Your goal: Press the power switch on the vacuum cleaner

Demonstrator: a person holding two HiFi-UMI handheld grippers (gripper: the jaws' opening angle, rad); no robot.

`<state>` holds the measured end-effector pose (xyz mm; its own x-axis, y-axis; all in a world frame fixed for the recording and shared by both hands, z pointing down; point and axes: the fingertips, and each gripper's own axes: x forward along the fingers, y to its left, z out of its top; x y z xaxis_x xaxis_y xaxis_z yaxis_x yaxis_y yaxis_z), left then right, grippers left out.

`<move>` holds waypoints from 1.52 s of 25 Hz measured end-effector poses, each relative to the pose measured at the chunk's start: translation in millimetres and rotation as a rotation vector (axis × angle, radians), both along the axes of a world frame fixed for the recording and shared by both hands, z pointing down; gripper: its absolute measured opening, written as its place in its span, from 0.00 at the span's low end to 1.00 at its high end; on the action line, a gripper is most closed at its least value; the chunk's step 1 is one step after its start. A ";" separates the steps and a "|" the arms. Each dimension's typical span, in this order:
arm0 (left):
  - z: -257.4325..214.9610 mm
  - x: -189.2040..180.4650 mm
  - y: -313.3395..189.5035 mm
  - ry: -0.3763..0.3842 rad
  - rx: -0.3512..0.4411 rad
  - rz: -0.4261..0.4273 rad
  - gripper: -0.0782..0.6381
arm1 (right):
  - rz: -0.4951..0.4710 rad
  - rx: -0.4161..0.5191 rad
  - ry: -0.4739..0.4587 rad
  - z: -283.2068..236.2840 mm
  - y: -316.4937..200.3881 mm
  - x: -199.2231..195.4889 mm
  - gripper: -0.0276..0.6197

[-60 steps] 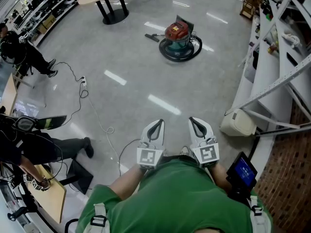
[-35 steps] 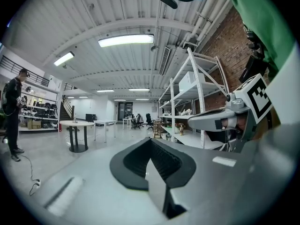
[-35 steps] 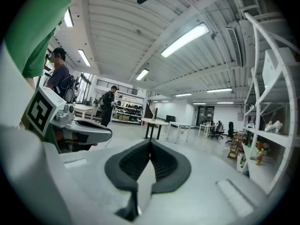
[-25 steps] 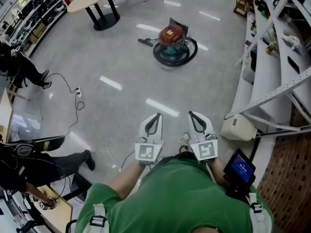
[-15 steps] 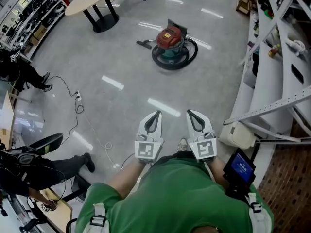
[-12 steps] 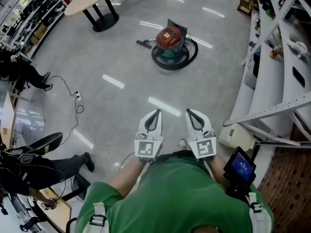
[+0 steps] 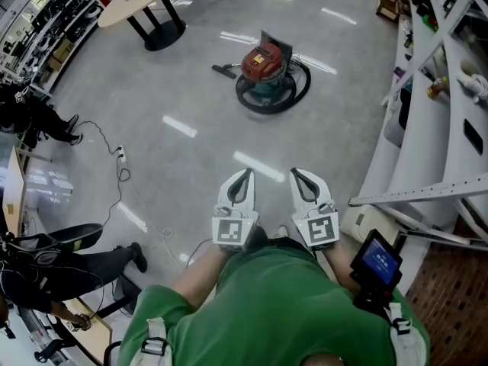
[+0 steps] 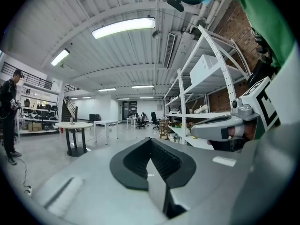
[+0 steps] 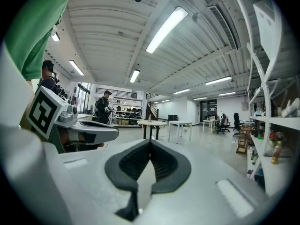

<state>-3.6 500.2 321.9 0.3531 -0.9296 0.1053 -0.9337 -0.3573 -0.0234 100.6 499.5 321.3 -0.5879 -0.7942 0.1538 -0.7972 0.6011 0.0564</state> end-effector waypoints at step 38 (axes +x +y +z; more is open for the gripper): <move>16.9 -133.6 -275.4 0.118 0.008 0.067 0.12 | 0.085 0.016 0.079 4.1 -280.9 -126.6 0.05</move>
<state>-137.1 224.8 338.8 0.4242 -0.9041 0.0521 -0.9040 -0.4195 0.0825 -26.0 218.7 325.4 -0.5046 -0.8435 0.1842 -0.8382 0.5298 0.1298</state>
